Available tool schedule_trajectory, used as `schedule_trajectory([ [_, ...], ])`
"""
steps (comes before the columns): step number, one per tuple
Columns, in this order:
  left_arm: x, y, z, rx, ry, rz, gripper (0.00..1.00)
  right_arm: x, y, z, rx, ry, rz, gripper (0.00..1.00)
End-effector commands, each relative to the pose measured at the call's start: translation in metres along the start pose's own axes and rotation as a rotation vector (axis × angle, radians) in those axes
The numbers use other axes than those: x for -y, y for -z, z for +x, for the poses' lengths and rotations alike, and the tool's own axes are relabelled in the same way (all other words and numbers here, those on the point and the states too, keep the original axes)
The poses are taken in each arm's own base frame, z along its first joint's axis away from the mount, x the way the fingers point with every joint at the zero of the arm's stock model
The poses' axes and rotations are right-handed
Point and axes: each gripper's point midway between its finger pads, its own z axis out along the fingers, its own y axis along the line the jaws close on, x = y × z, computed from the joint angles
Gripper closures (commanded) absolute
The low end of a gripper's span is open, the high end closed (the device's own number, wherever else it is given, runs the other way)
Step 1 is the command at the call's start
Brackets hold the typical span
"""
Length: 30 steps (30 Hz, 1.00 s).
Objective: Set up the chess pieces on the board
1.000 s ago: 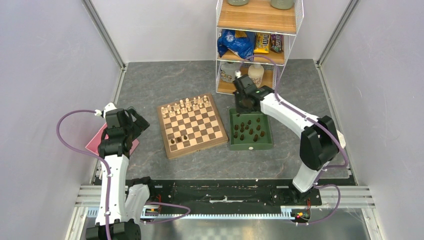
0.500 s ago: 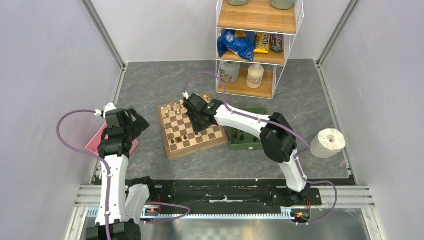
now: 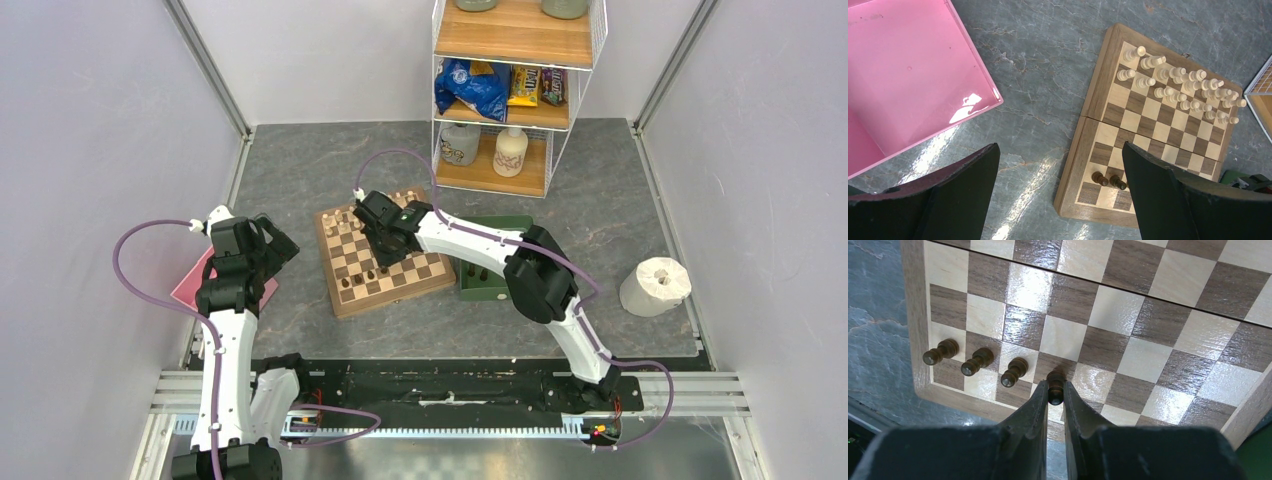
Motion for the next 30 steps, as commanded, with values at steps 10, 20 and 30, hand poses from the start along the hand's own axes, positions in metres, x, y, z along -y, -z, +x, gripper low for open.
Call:
schedule_trajectory([
  [10, 0.0065, -0.0001, -0.007, 0.031, 0.029, 0.032, 0.01, -0.0114, -0.0011, -0.0045, 0.001, 0.011, -0.014, 0.81],
  [20, 0.0062, 0.0004, -0.0072, 0.033, 0.03, 0.032, 0.01, -0.0122, -0.0063, -0.0048, -0.002, 0.013, -0.011, 0.8],
  [30, 0.0066, 0.0005, -0.0071, 0.032, 0.03, 0.033, 0.01, -0.0137, -0.0061, -0.0051, -0.004, 0.015, -0.018, 0.69],
])
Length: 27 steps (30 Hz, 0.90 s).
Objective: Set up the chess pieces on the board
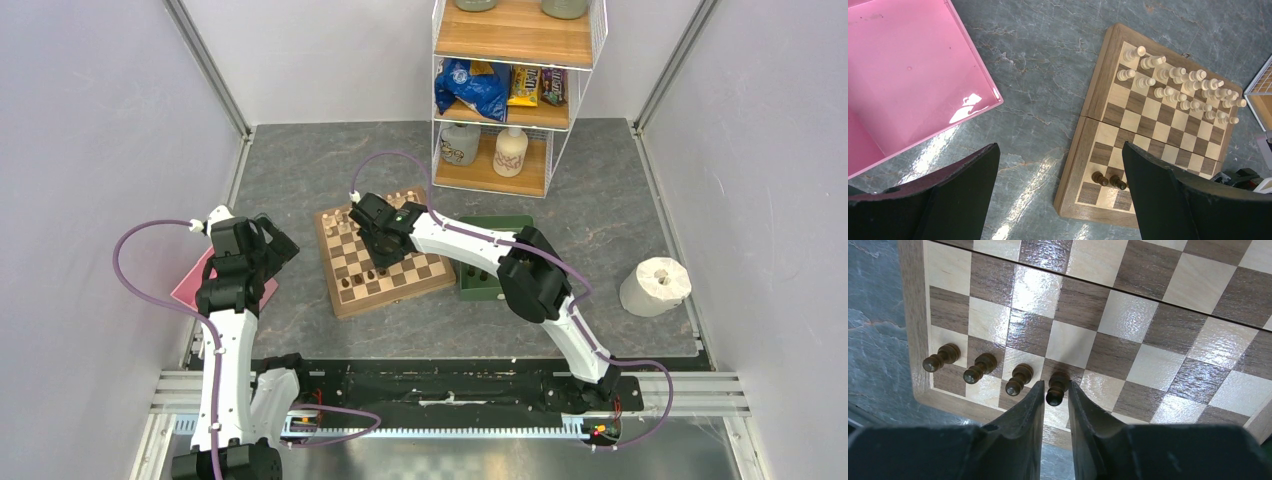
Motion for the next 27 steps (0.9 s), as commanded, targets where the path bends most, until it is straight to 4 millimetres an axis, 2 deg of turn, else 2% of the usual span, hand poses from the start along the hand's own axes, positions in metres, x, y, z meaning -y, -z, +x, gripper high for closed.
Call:
schedule_trajectory([
  [1, 0.007, 0.0, -0.007, 0.031, 0.029, 0.034, 0.01, -0.009, 0.005, -0.009, 0.02, 0.006, -0.025, 0.67],
  [8, 0.006, 0.0, -0.007, 0.032, 0.029, 0.029, 0.01, -0.012, 0.02, -0.021, 0.055, 0.015, -0.041, 0.6],
  [12, 0.006, 0.0, -0.007, 0.032, 0.029, 0.029, 0.01, -0.004, 0.051, -0.036, 0.126, 0.027, -0.015, 0.56],
  [15, 0.006, 0.0, -0.007, 0.03, 0.029, 0.028, 0.01, 0.015, 0.077, -0.044, 0.176, 0.018, 0.025, 0.53],
  [18, 0.006, -0.001, -0.007, 0.03, 0.029, 0.028, 0.01, 0.054, 0.104, -0.053, 0.231, -0.033, 0.091, 0.5],
  [21, 0.006, 0.0, -0.007, 0.03, 0.029, 0.031, 0.01, 0.113, 0.121, -0.048, 0.258, -0.14, 0.174, 0.49],
  [24, 0.006, 0.0, -0.007, 0.029, 0.029, 0.031, 0.01, 0.18, 0.125, -0.03, 0.245, -0.288, 0.259, 0.49],
  [27, 0.006, -0.001, -0.007, 0.028, 0.029, 0.03, 0.01, 0.232, 0.121, -0.001, 0.195, -0.394, 0.337, 0.49],
])
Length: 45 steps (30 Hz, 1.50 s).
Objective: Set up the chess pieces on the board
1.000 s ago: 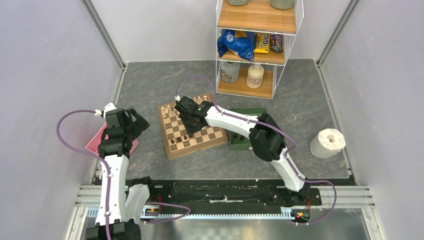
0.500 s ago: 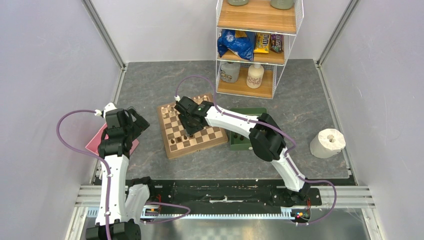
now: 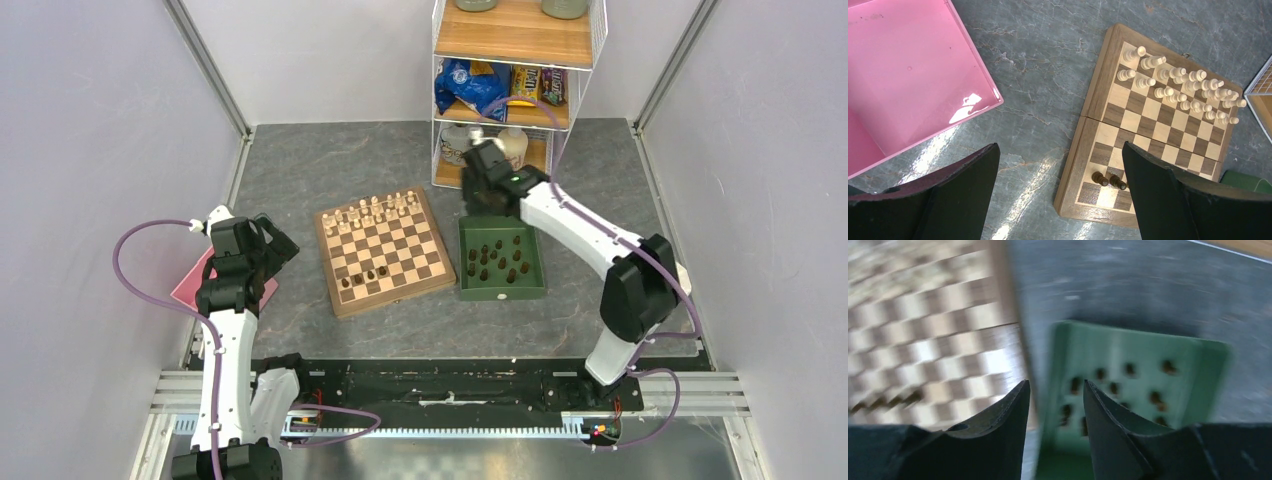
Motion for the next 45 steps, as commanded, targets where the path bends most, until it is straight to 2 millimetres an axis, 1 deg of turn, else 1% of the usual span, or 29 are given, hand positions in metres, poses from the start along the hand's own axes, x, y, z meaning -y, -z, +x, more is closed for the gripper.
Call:
schedule_trajectory([
  [1, 0.007, -0.001, -0.006, 0.026, 0.029, 0.032, 0.01, 0.085, -0.018, 0.023, -0.057, -0.151, 0.173, 0.49],
  [3, 0.007, -0.001, -0.007, 0.026, 0.029, 0.032, 0.01, 0.108, -0.024, 0.037, -0.097, -0.199, 0.201, 0.5],
  [7, 0.007, -0.002, -0.006, 0.021, 0.028, 0.032, 0.01, 0.137, -0.037, 0.056, -0.152, -0.268, 0.23, 0.53],
  [12, 0.007, -0.002, -0.006, 0.02, 0.028, 0.031, 0.01, 0.155, -0.05, 0.068, -0.193, -0.282, 0.268, 0.54],
  [18, 0.007, -0.003, -0.005, 0.017, 0.027, 0.029, 0.01, 0.171, -0.057, 0.072, -0.204, -0.283, 0.309, 0.58],
  [27, 0.007, -0.003, -0.006, 0.017, 0.028, 0.029, 0.01, 0.177, -0.068, 0.075, -0.215, -0.273, 0.321, 0.62],
  [32, 0.007, -0.004, -0.005, 0.014, 0.028, 0.028, 0.01, 0.177, -0.073, 0.073, -0.213, -0.268, 0.319, 0.64],
  [40, 0.007, -0.004, -0.005, 0.012, 0.028, 0.031, 0.01, 0.18, -0.075, 0.071, -0.208, -0.256, 0.335, 0.69],
  [43, 0.007, -0.004, -0.005, 0.013, 0.028, 0.033, 0.01, 0.181, -0.075, 0.071, -0.206, -0.253, 0.337, 0.72],
  [45, 0.008, -0.003, -0.005, 0.015, 0.028, 0.033, 0.01, 0.181, -0.075, 0.071, -0.205, -0.252, 0.336, 0.77],
])
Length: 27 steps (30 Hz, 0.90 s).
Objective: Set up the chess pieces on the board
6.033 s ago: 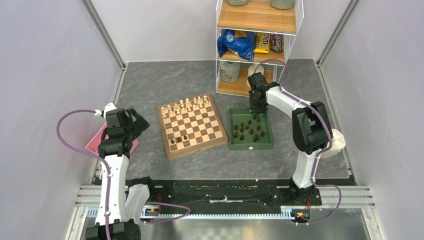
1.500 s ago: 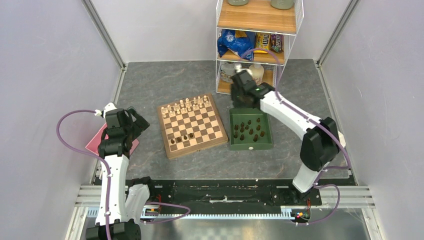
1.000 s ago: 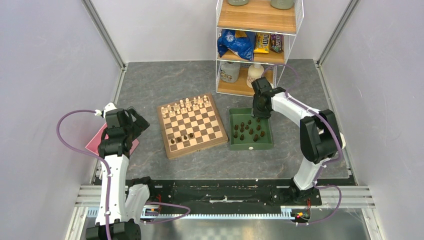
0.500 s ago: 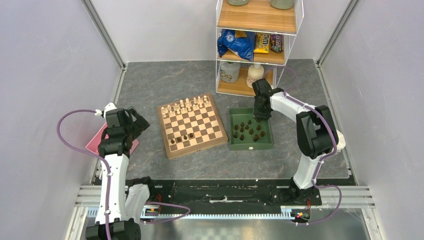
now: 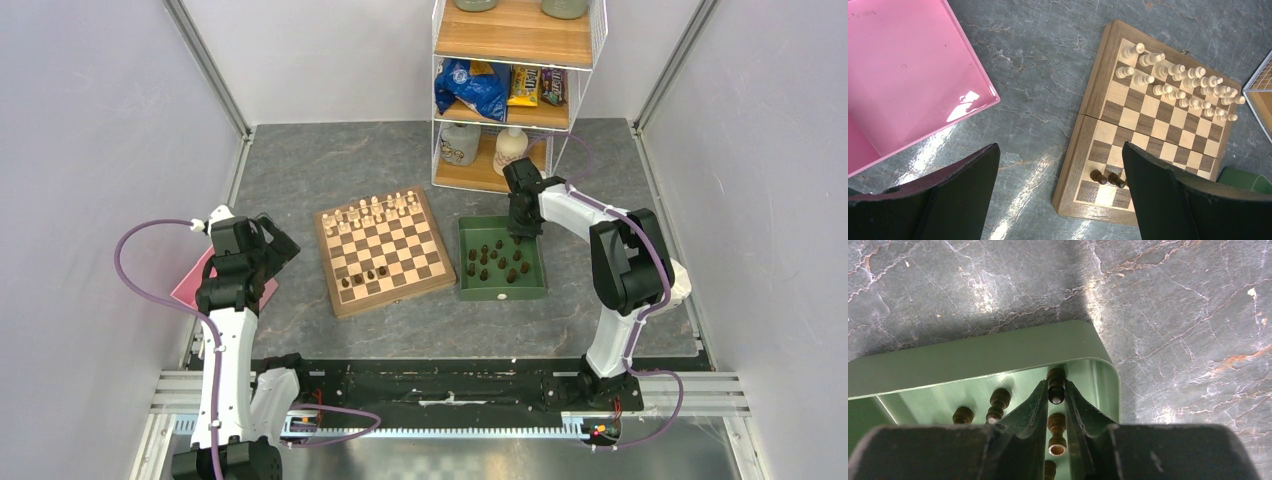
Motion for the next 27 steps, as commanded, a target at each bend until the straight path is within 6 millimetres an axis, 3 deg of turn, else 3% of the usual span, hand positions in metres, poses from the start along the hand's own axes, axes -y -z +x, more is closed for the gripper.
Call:
schedule_trajectory([
  [1, 0.006, -0.002, -0.007, 0.03, 0.027, 0.025, 0.01, -0.001, 0.001, -0.016, 0.048, -0.003, 0.004, 0.79],
  [8, 0.006, -0.002, -0.008, 0.03, 0.027, 0.026, 0.01, -0.006, 0.022, -0.024, 0.078, -0.001, -0.04, 0.84],
  [15, 0.007, -0.002, -0.007, 0.03, 0.027, 0.032, 0.01, -0.02, 0.083, -0.042, 0.182, 0.044, -0.102, 0.85],
  [17, 0.007, -0.002, -0.007, 0.03, 0.027, 0.032, 0.01, -0.035, 0.099, -0.041, 0.202, 0.072, -0.137, 0.85],
  [21, 0.008, -0.001, -0.007, 0.031, 0.027, 0.035, 0.01, -0.085, 0.119, -0.027, 0.211, 0.158, -0.227, 0.85],
  [27, 0.008, -0.001, -0.008, 0.034, 0.028, 0.037, 0.01, -0.177, 0.123, 0.013, 0.165, 0.31, -0.34, 0.85],
])
